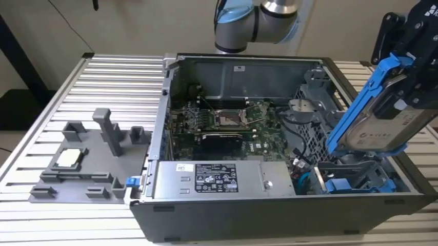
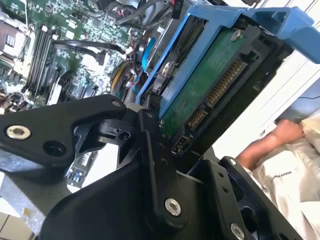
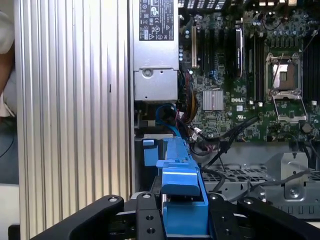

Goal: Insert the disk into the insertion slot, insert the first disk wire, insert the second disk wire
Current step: 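Insert the disk into the insertion slot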

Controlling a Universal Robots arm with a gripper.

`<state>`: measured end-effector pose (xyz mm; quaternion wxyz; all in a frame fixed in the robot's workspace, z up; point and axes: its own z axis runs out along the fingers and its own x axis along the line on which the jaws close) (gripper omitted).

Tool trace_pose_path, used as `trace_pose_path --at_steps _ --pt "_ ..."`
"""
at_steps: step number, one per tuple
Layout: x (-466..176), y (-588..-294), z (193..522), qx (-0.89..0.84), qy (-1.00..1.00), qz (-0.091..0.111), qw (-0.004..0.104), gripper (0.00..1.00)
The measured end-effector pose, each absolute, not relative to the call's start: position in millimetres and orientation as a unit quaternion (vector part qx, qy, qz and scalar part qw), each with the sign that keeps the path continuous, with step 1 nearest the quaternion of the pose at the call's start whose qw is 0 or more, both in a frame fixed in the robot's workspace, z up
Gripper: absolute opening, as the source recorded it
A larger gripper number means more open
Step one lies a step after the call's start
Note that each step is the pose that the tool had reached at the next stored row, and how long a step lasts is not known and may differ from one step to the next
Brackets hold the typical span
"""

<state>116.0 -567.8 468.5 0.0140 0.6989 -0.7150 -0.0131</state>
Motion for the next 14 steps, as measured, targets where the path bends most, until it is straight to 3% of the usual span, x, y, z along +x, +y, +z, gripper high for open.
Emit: trace_pose_path --at_steps 14 --pt "118 -570 454 0.701 -0.713 -0.013 0.014 0.33"
